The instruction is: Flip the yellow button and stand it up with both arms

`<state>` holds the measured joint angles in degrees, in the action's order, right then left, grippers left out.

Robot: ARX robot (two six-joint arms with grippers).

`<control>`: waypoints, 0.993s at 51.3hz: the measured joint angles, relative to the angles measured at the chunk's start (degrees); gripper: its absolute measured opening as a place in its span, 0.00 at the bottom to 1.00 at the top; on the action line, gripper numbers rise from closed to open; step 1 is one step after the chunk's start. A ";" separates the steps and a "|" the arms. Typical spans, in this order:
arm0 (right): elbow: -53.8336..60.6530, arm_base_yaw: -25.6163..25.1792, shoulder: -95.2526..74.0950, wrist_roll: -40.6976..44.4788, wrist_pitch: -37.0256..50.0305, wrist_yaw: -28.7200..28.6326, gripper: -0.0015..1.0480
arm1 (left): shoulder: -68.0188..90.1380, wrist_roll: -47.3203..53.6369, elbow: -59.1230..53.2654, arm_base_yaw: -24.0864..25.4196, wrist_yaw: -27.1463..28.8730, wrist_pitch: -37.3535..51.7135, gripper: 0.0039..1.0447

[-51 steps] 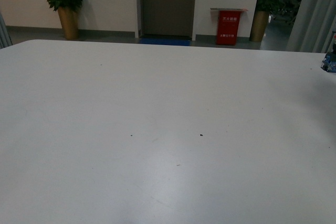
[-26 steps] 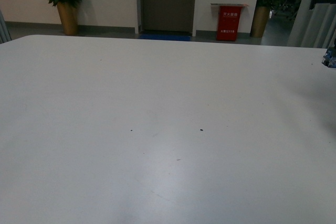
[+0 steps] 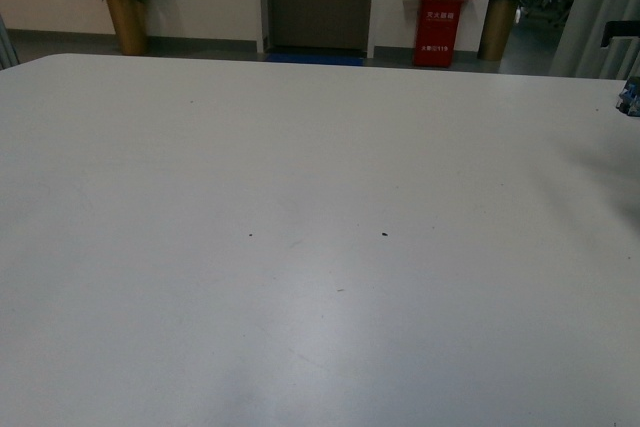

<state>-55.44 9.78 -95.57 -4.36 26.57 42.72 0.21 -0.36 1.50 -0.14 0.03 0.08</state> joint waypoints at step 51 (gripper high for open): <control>-0.07 -6.27 -6.95 -4.46 1.97 -2.67 0.22 | 0.00 0.02 0.00 0.00 0.00 0.00 0.94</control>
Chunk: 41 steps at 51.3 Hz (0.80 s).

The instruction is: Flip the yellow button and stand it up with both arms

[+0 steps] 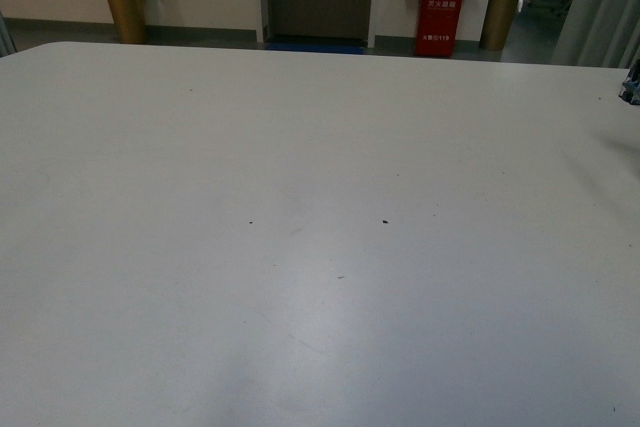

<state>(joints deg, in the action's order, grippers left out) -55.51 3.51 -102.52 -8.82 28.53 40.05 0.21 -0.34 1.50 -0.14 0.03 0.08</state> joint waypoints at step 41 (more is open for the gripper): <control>-0.83 -0.61 -0.02 -4.35 -2.95 0.28 0.22 | 0.00 0.00 0.00 0.00 0.00 0.00 0.94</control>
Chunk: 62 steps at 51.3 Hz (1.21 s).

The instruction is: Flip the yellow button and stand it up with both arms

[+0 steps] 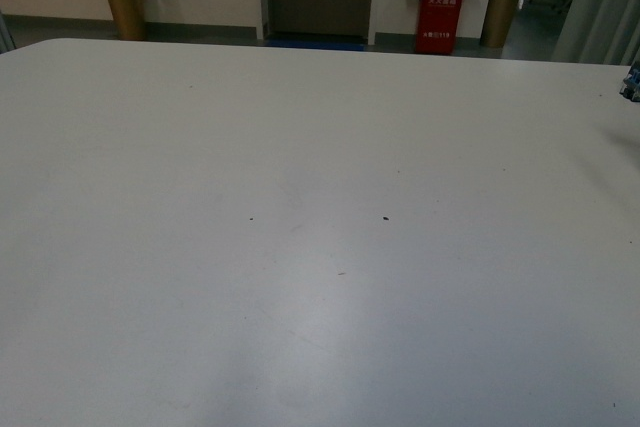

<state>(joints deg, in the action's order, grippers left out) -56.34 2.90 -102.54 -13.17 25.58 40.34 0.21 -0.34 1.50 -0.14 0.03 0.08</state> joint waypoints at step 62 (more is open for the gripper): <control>0.26 1.51 1.79 4.28 2.03 -0.33 0.93 | 0.00 0.00 0.00 0.00 0.00 0.00 0.94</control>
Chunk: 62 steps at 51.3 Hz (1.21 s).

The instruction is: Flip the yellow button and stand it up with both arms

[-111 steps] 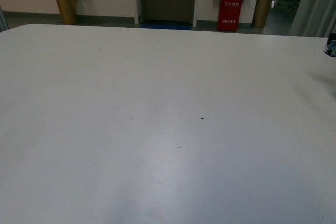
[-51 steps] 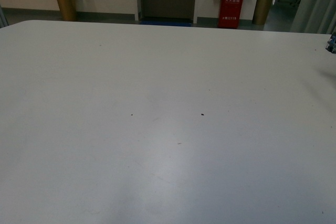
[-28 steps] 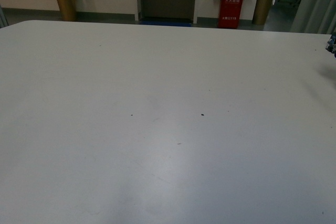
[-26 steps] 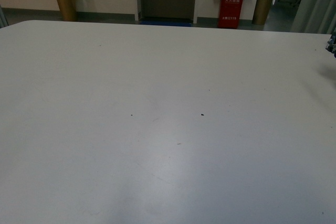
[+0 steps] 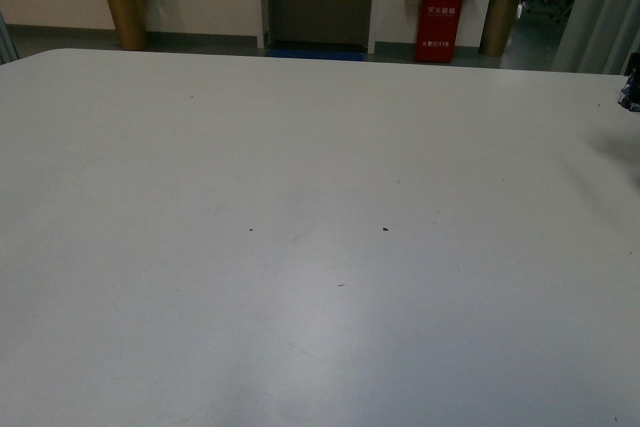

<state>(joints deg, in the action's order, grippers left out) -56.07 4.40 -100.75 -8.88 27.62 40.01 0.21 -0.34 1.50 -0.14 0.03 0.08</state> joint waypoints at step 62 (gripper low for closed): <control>10.27 -3.98 43.32 -30.84 -23.34 -46.53 0.93 | 0.00 0.02 0.00 0.00 0.00 0.00 0.94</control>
<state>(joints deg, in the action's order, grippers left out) -45.80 0.43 -57.43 -39.72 4.27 -6.52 0.21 -0.32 1.50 -0.14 0.03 0.08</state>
